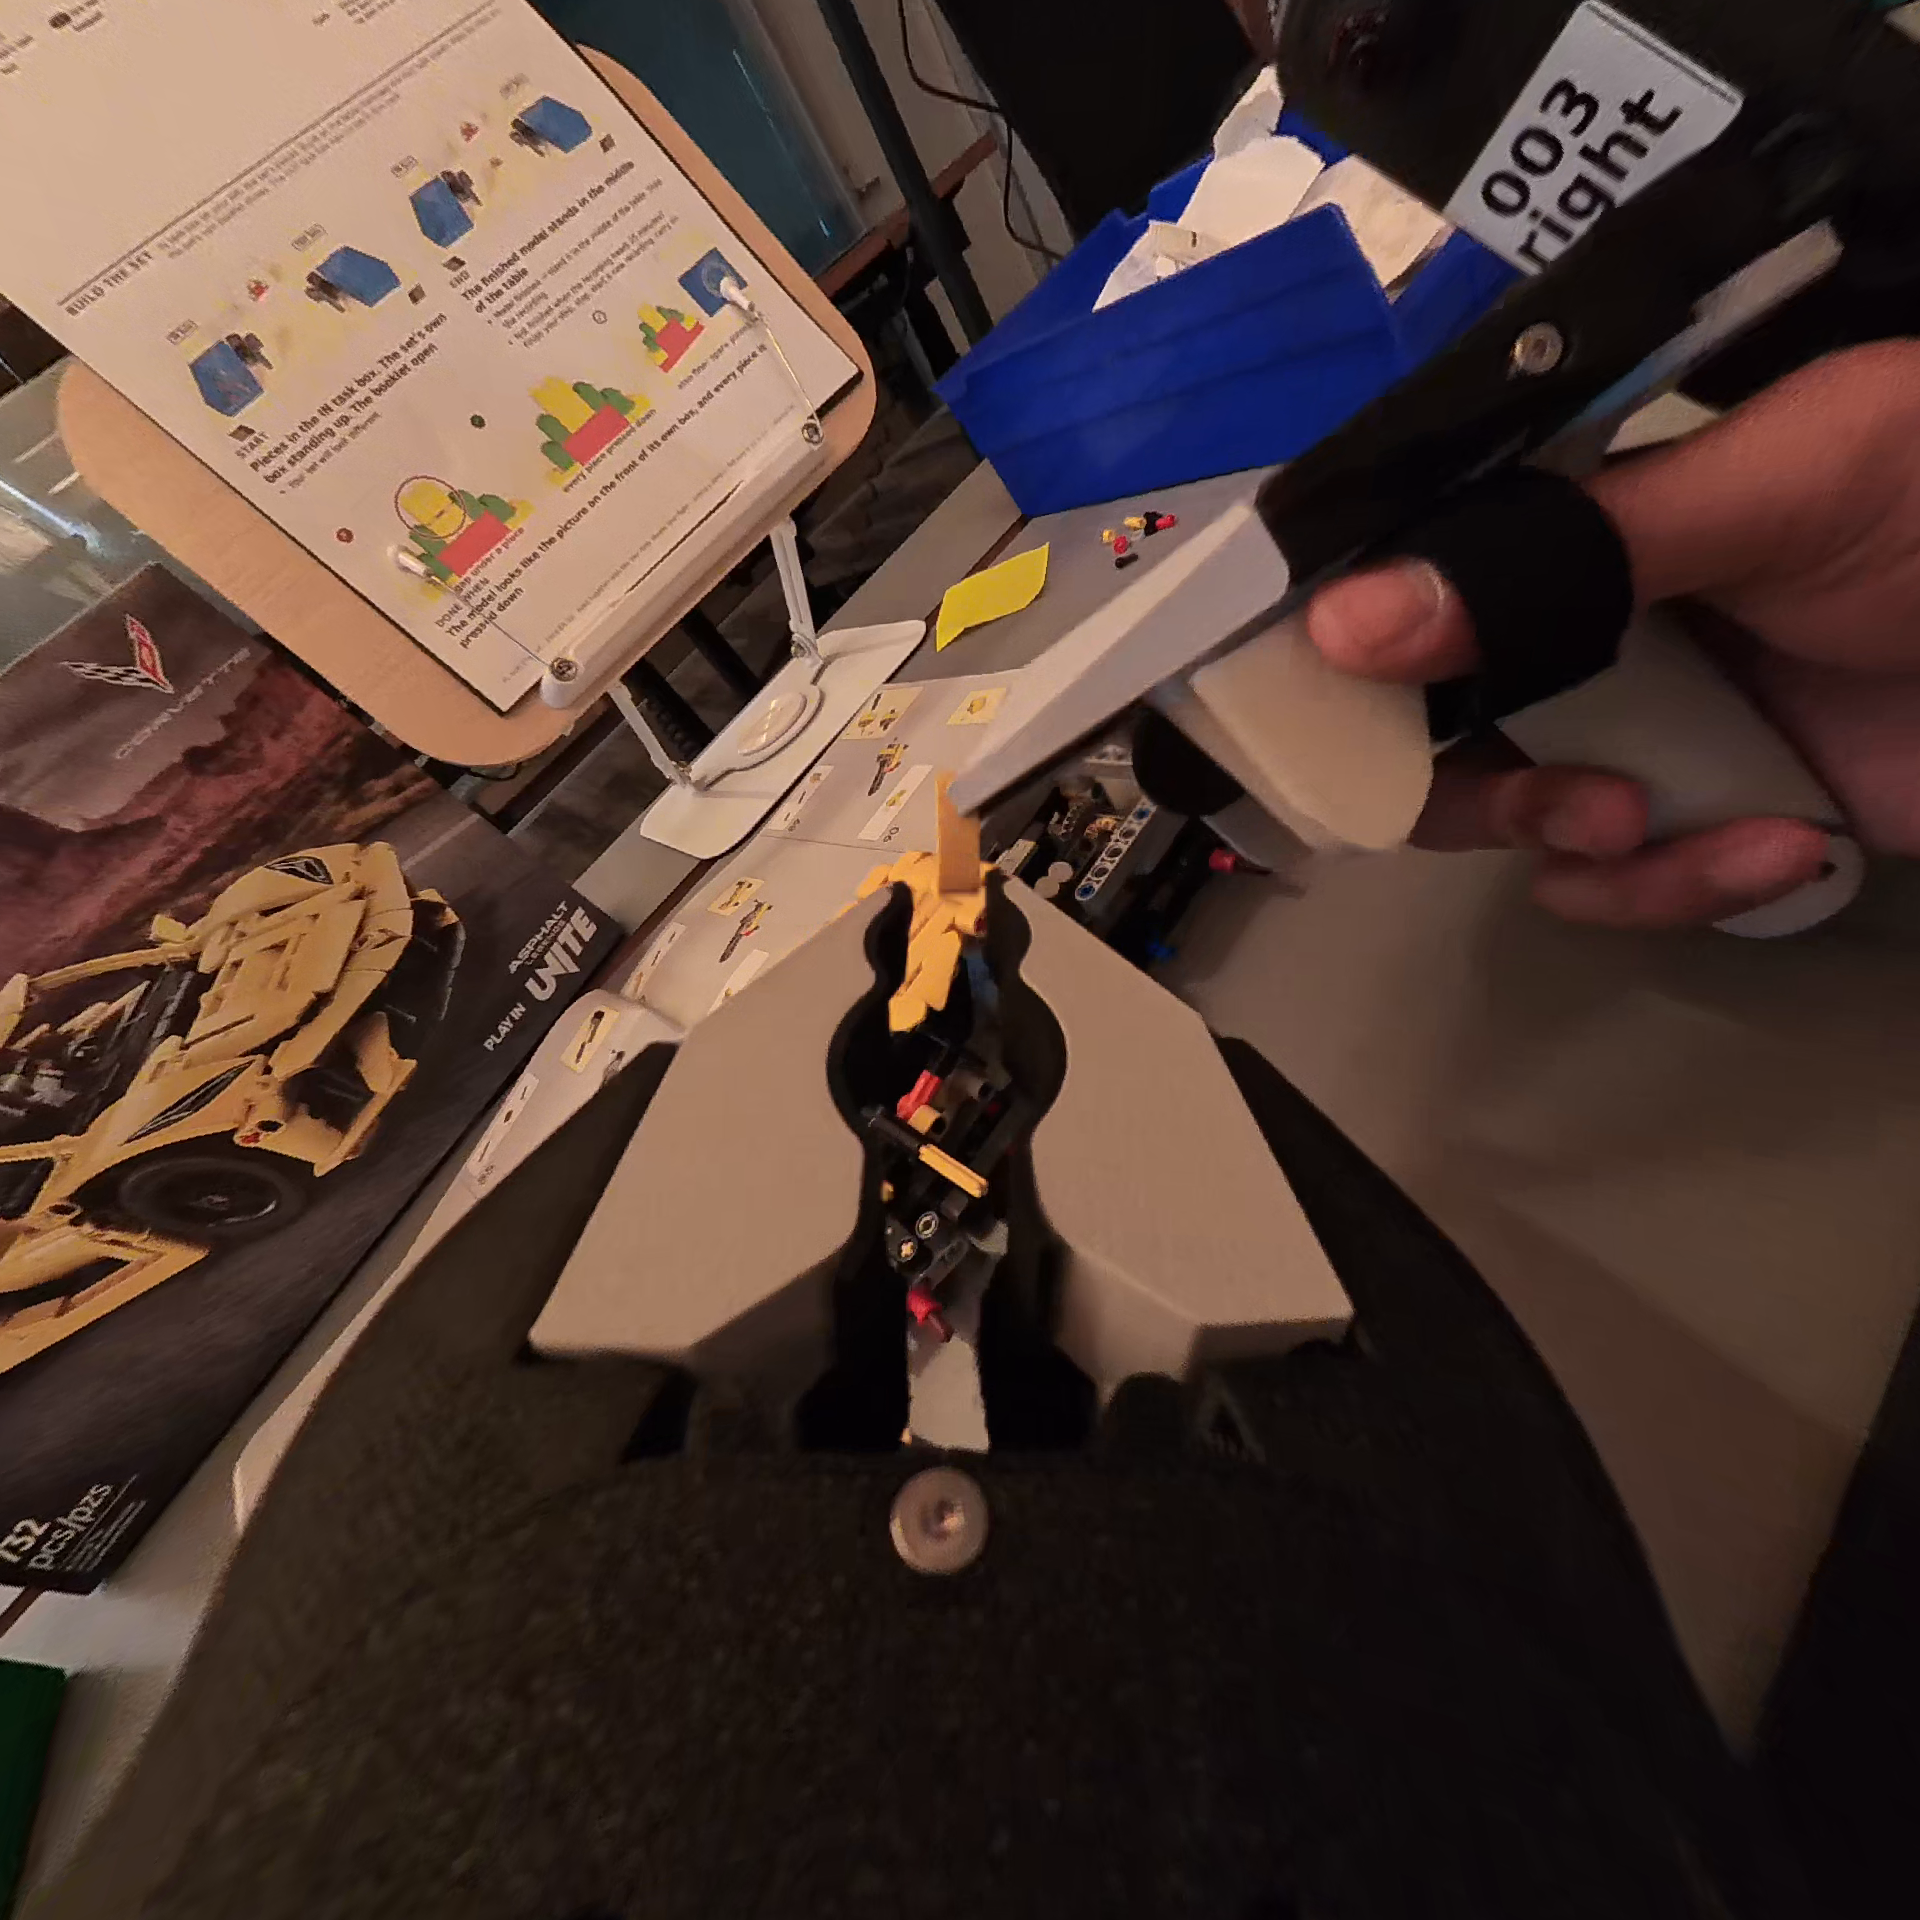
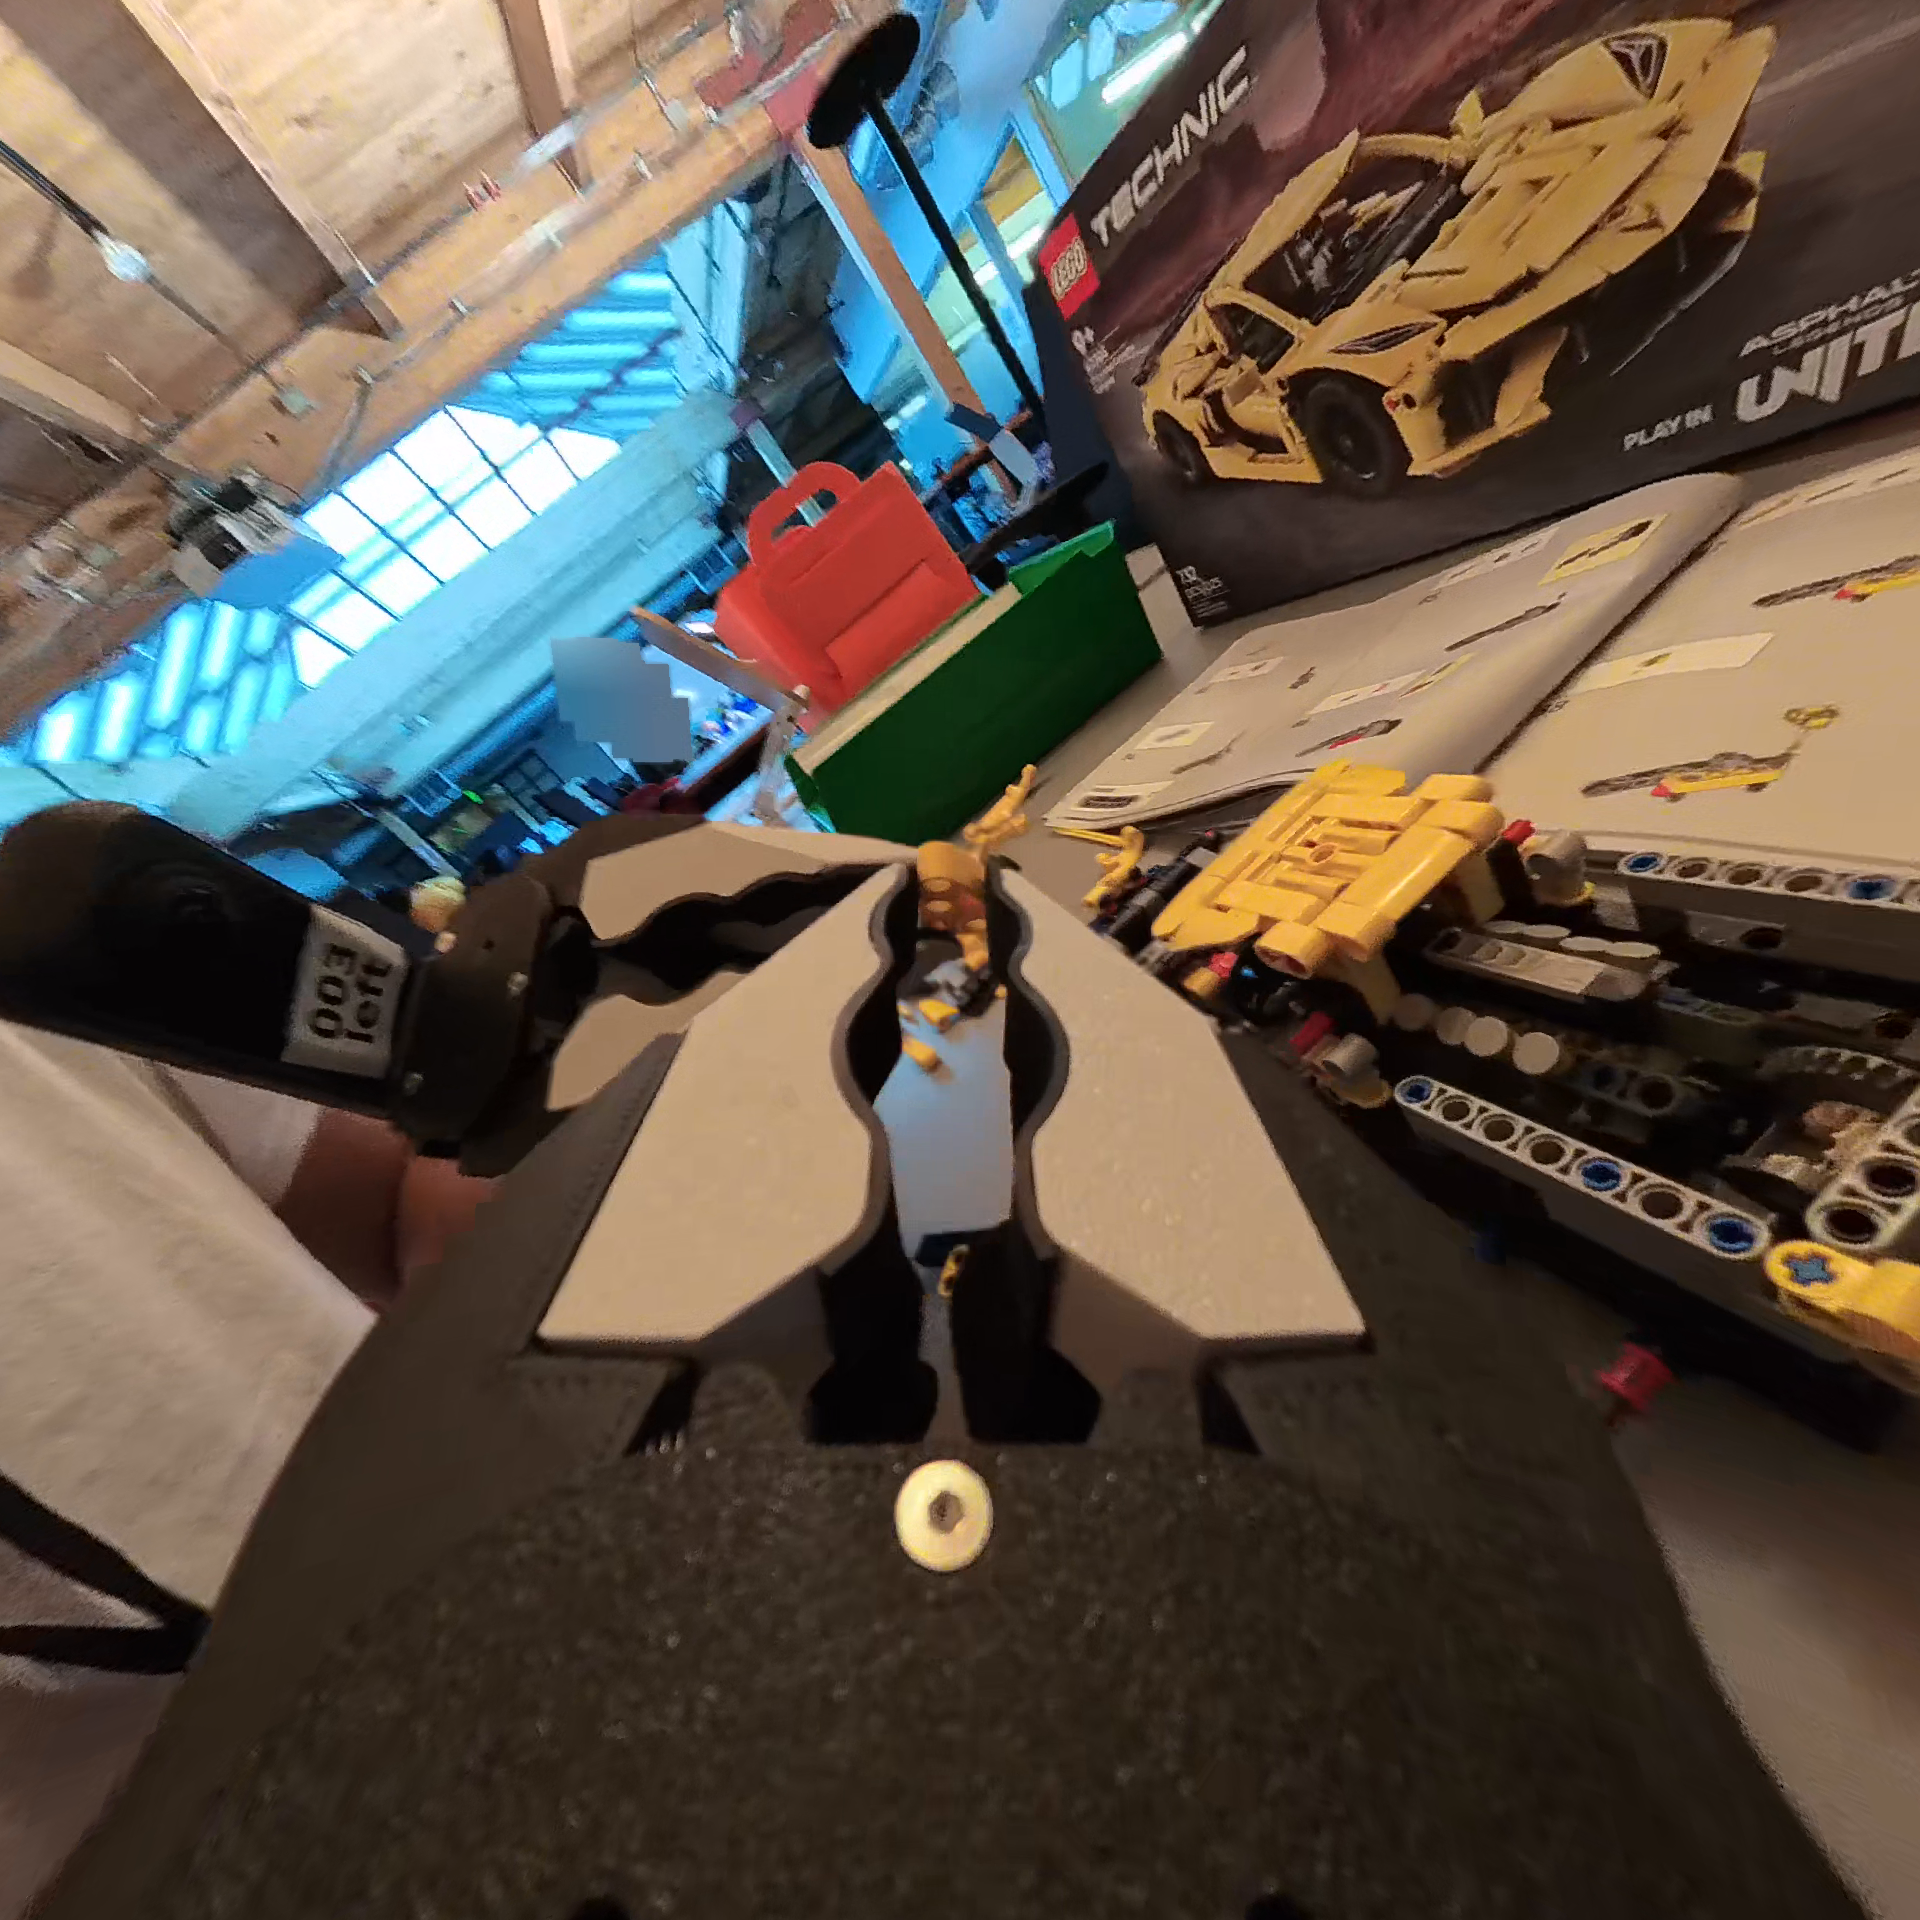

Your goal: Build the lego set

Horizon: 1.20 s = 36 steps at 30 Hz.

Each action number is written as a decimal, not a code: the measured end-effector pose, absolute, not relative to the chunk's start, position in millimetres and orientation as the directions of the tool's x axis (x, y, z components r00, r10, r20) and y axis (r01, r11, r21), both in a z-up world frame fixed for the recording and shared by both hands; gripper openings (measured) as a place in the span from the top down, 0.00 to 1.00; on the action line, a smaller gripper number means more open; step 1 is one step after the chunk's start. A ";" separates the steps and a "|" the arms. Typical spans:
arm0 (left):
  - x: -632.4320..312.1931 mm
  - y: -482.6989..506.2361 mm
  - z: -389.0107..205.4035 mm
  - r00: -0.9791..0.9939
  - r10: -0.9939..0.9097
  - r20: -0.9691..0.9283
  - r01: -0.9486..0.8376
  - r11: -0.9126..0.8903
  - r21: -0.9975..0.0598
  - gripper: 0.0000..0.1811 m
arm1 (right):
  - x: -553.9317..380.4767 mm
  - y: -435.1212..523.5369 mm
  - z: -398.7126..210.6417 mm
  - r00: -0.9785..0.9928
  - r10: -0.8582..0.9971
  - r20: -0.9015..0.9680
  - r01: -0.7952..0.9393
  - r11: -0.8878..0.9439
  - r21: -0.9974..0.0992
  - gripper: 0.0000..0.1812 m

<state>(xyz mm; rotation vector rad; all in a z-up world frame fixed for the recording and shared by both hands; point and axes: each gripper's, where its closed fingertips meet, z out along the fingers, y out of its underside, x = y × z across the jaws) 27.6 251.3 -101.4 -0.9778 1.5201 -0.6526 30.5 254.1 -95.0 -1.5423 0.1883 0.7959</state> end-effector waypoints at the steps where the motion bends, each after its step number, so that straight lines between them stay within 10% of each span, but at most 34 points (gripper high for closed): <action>1: 27.6 251.4 -102.3 0.001 -0.857 -0.516 -0.225 0.502 -0.835 0.91 | 32.0 252.3 -91.3 0.718 0.355 -0.599 -0.589 -0.150 -0.794 0.94; 9: 22.3 244.1 -86.7 0.043 -0.820 -0.570 -0.151 0.559 -0.815 0.88 | 39.2 236.9 -67.0 0.492 0.522 -0.697 -0.757 -0.139 -0.638 0.94; 29: 20.6 240.7 -88.3 0.047 -0.744 -0.667 -0.174 0.651 -0.739 0.96 | 15.9 247.1 -85.0 0.723 0.438 -0.534 -0.520 -0.164 -0.839 0.94; 36: 15.0 272.2 -87.3 -0.072 -0.990 -0.124 -0.134 0.133 -0.982 0.96 | 66.5 211.5 -71.9 0.860 0.323 -0.396 -0.383 -0.106 -0.918 0.88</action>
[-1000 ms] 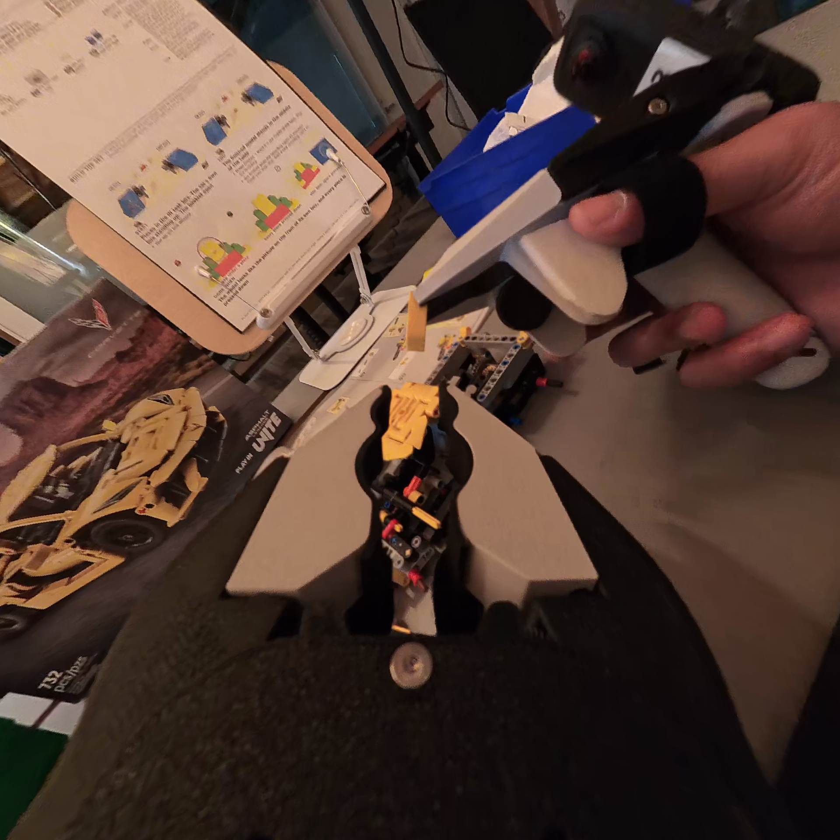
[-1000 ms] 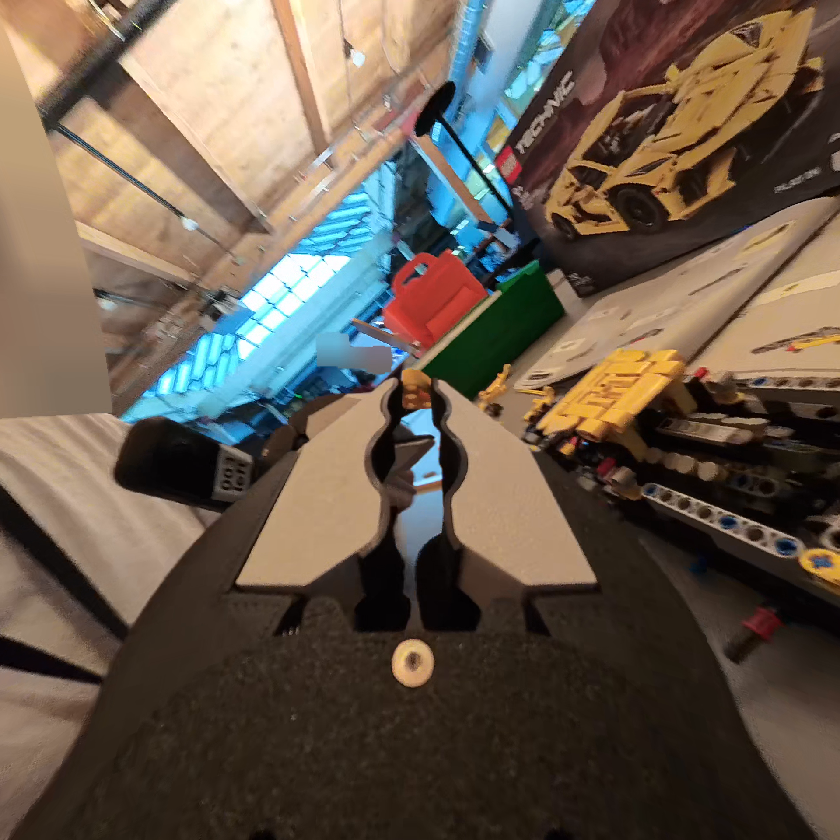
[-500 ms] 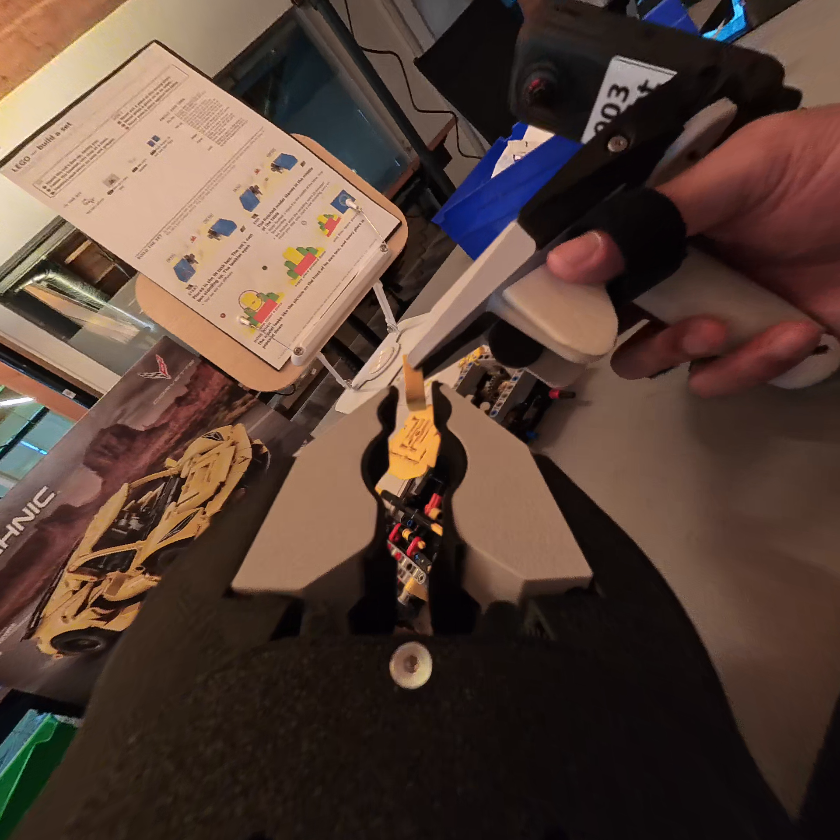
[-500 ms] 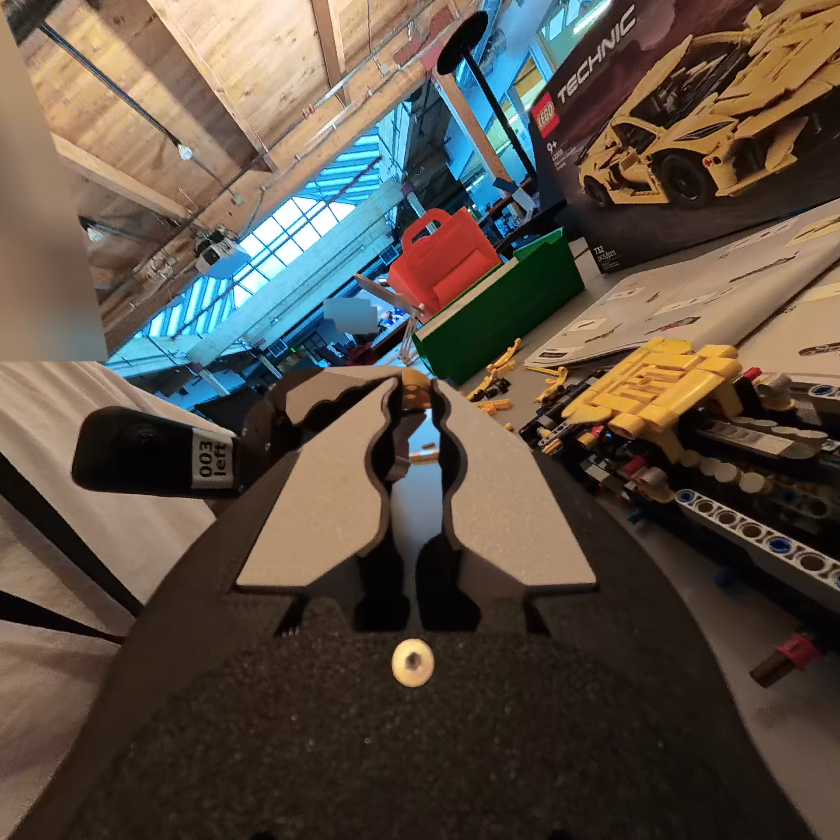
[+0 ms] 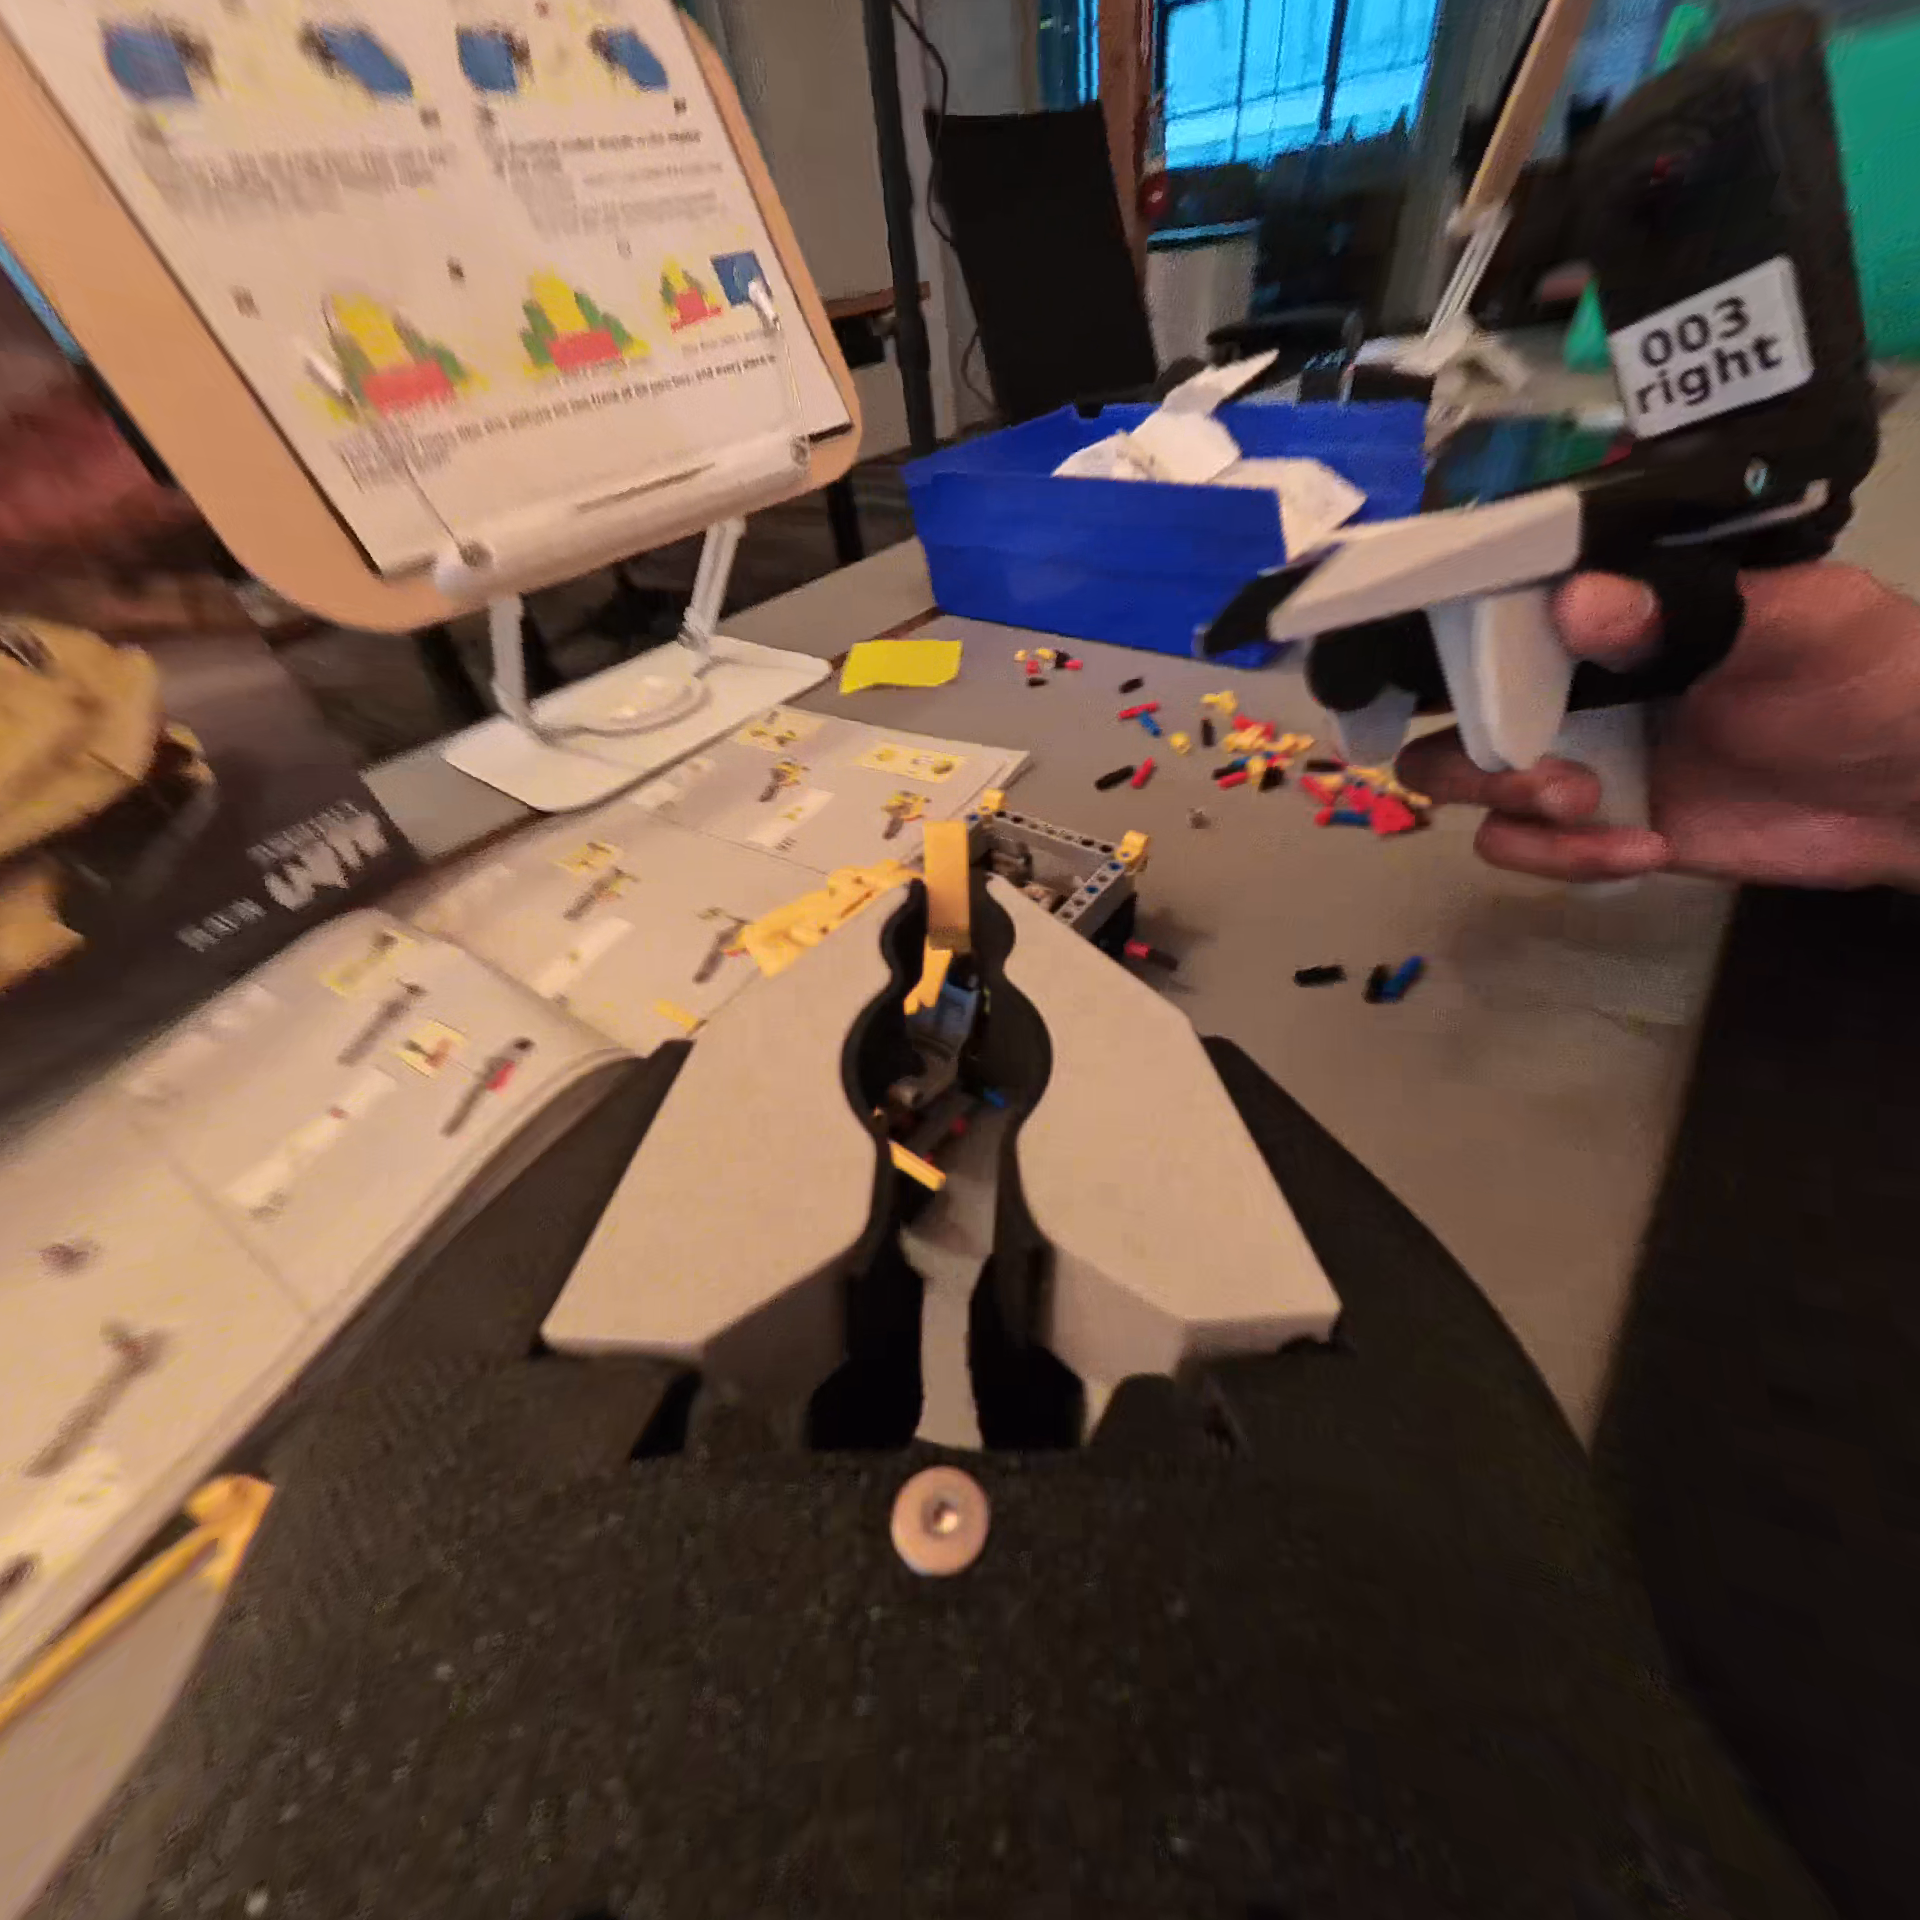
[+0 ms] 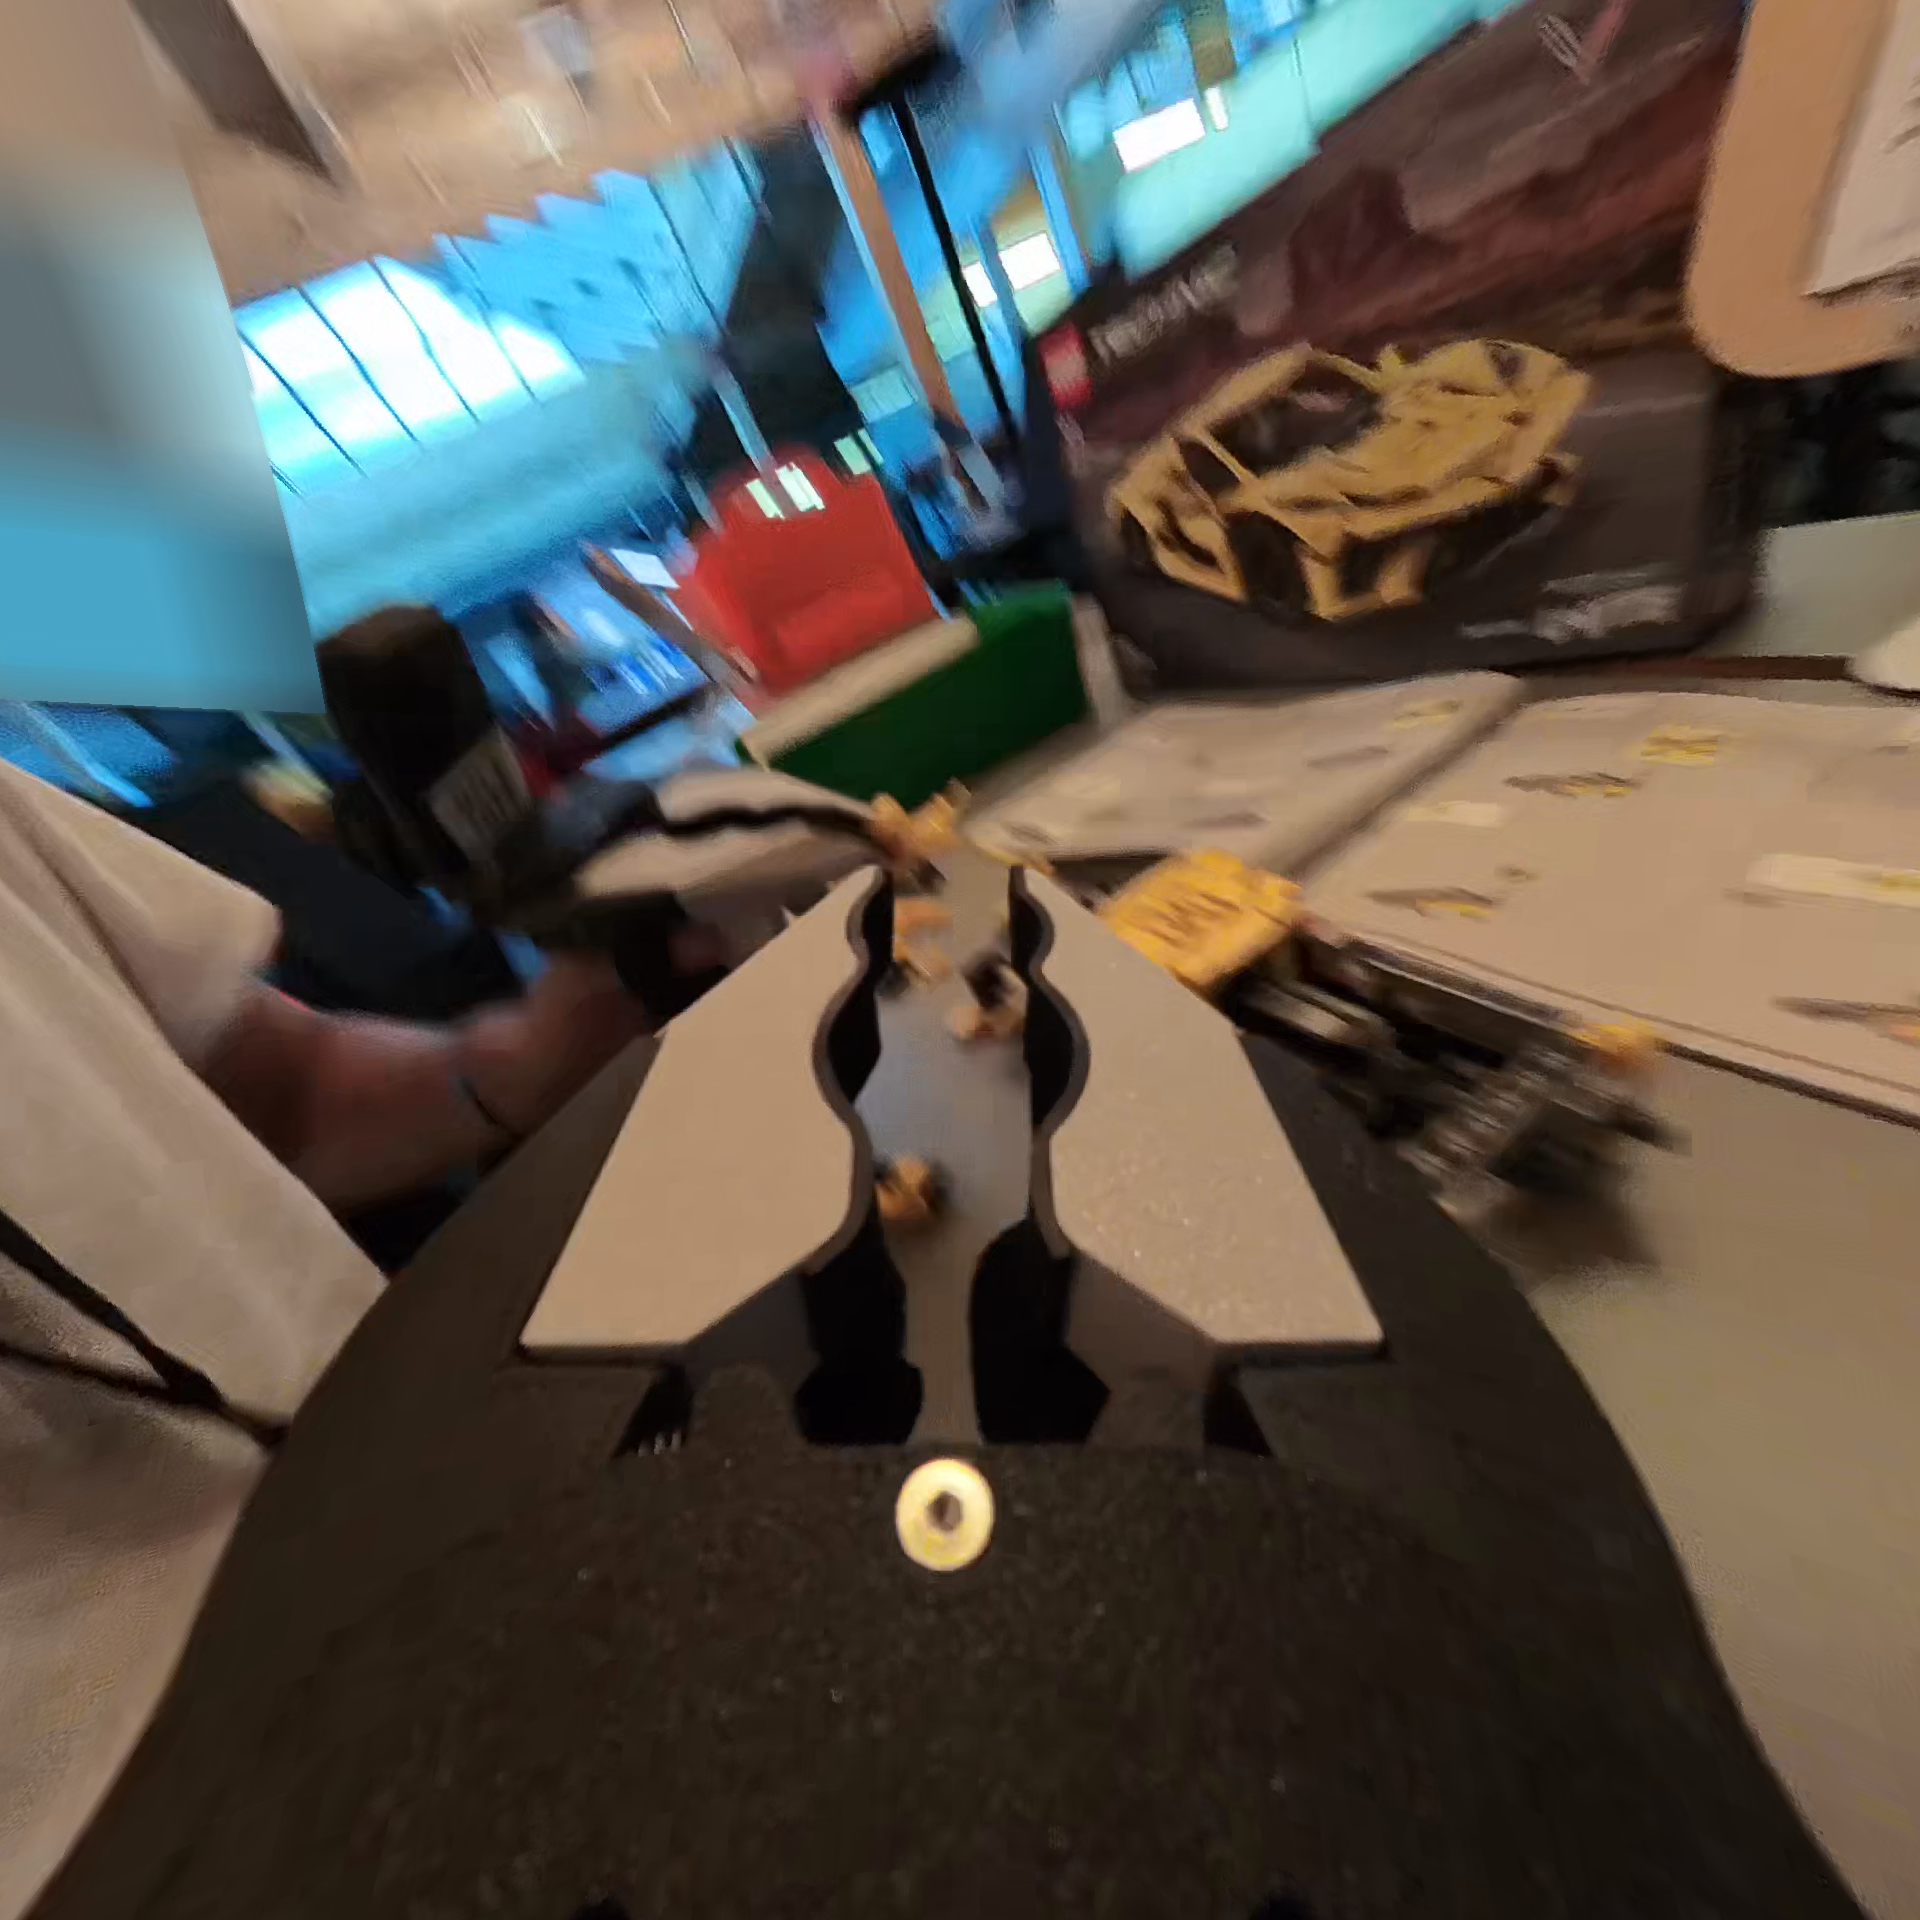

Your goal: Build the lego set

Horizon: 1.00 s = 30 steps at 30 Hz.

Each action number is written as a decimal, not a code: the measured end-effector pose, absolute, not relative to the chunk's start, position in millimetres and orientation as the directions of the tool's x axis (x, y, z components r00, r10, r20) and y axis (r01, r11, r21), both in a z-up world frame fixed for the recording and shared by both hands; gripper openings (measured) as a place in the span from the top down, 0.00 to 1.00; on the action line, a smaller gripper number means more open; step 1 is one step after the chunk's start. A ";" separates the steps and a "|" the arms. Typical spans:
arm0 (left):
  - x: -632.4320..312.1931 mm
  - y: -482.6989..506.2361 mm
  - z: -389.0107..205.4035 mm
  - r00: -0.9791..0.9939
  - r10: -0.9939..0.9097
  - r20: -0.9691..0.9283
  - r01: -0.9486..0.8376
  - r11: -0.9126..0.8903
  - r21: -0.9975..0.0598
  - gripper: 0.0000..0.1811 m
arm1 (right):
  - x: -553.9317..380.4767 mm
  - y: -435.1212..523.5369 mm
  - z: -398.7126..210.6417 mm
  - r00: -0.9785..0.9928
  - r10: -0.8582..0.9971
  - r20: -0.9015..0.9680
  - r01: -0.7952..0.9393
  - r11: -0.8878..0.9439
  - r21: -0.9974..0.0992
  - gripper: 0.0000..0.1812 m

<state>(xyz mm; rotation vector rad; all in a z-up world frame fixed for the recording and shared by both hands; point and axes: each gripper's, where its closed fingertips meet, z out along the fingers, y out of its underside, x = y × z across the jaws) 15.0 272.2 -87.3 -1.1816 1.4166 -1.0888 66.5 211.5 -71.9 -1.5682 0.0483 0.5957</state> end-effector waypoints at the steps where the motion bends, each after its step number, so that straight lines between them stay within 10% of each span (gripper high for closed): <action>1: 14.1 276.9 -88.1 -0.086 -0.995 -0.045 -0.135 0.057 -0.989 0.96 | 77.5 199.6 -79.0 0.907 0.271 -0.322 -0.283 -0.175 -0.943 0.89; 7: 15.8 276.3 -89.9 -0.175 -0.959 0.222 -0.155 -0.195 -0.968 0.96 | 92.8 122.2 -161.4 0.969 0.233 -0.086 0.078 -0.615 -0.785 0.90; 30: 18.8 266.6 -105.6 -0.199 -0.967 0.157 -0.226 -0.111 -0.968 0.96 | 90.3 122.4 -213.1 0.949 0.303 0.086 0.276 -0.670 -0.689 0.98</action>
